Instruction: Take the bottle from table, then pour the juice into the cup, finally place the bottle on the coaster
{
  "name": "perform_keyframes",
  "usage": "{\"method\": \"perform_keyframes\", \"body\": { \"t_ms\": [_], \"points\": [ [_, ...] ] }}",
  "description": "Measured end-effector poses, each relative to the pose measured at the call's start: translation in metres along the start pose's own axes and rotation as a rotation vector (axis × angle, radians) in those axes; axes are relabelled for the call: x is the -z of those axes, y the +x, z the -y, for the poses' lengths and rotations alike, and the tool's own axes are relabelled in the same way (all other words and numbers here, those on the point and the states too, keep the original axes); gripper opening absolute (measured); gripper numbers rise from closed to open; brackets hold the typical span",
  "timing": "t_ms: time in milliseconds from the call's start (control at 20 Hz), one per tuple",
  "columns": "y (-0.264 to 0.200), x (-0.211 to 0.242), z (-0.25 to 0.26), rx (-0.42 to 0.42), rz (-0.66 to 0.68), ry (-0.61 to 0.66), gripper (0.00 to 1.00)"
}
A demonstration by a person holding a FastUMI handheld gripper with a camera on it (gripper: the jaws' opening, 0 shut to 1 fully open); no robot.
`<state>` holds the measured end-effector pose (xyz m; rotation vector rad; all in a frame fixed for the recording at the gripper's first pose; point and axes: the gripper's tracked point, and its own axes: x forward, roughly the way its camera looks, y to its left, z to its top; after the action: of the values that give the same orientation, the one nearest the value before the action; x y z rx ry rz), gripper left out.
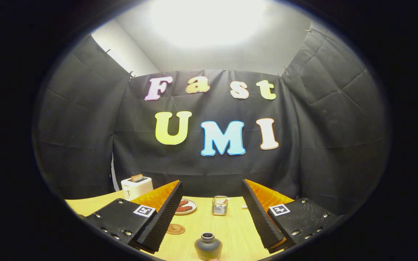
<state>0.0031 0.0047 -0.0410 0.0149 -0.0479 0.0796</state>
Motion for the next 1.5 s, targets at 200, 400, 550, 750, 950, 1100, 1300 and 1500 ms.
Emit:
{"method": "perform_keyframes", "body": {
  "t_ms": [200, 400, 550, 750, 950, 1100, 1300, 1500],
  "points": [
    [0.000, 0.032, 0.001, -0.013, -0.042, 0.026, 0.99],
    [0.003, 0.066, 0.000, -0.028, -0.096, 0.050, 0.99],
    [0.004, 0.092, -0.003, -0.048, -0.145, 0.045, 0.99],
    [0.002, 0.122, -0.004, -0.070, -0.203, 0.036, 0.99],
    [0.000, 0.146, -0.005, -0.087, -0.249, 0.030, 0.99],
    [-0.005, 0.165, -0.007, -0.101, -0.284, 0.012, 0.99],
    [-0.011, 0.192, -0.011, -0.117, -0.344, -0.001, 0.99],
    [-0.017, 0.219, -0.011, -0.116, -0.411, -0.007, 0.99]
  ]
}}
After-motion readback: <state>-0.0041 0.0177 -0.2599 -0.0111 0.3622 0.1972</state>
